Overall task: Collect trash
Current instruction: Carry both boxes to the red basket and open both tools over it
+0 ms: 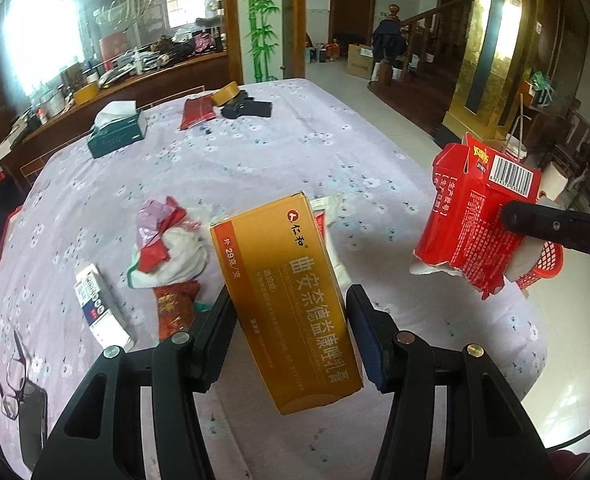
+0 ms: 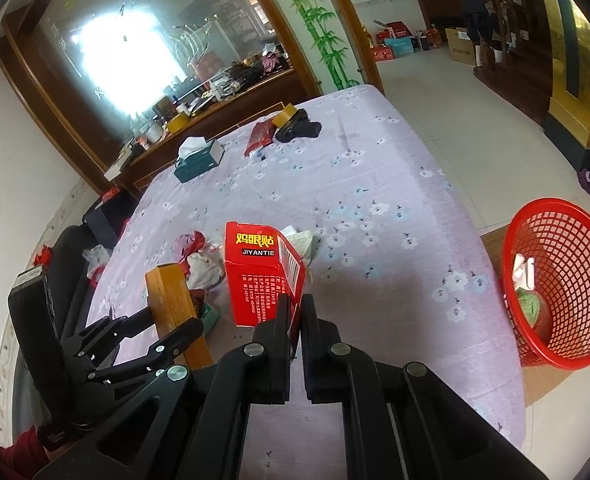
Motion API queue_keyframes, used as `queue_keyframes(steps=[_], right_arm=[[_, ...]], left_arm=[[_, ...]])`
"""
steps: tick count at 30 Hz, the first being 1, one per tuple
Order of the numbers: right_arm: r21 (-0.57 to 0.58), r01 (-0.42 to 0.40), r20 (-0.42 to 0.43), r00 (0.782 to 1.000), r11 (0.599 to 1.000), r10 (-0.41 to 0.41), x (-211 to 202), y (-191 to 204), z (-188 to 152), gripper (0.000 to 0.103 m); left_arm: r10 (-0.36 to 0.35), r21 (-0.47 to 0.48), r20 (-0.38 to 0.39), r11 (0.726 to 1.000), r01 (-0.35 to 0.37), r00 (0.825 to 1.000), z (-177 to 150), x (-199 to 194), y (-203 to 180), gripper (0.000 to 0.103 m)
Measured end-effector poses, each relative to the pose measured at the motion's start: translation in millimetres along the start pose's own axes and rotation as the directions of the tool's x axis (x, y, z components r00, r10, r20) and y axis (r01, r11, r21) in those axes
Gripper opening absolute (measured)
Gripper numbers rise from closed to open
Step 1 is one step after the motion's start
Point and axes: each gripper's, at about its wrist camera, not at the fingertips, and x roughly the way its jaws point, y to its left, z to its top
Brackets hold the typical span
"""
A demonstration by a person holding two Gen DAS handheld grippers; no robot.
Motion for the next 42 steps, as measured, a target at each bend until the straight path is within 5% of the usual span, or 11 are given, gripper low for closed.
queue_keyframes(steps=[18, 30, 38, 42], right_arm=[[0.192, 0.096, 0.133, 0.983, 0.977, -0.123, -73.9, -86.4, 5.8, 0.005], [0.372, 0.245, 0.188, 0.925, 0.895, -0.331, -129.7, -172.3, 16.4, 0.005], [0.426, 0.312, 0.143, 0.904, 0.849, -0.404, -133.7, -218.5, 21.8, 0.005], [0.434, 0.33, 0.114, 0.903, 0.838, -0.415, -127.7, -235.6, 24.7, 0.007]], left_arm=[[-0.148, 0.175, 0.014, 0.974, 0.143, 0.989, 37.5, 4.9, -96.6, 0.054], [-0.374, 0.247, -0.068, 0.892, 0.379, 0.925, 80.0, 19.9, -195.2, 0.054], [-0.432, 0.251, -0.123, 0.858, 0.449, 0.894, 98.6, 56.9, -250.5, 0.054], [-0.431, 0.263, -0.131, 0.853, 0.45, 0.893, 103.9, 69.0, -268.0, 0.054]])
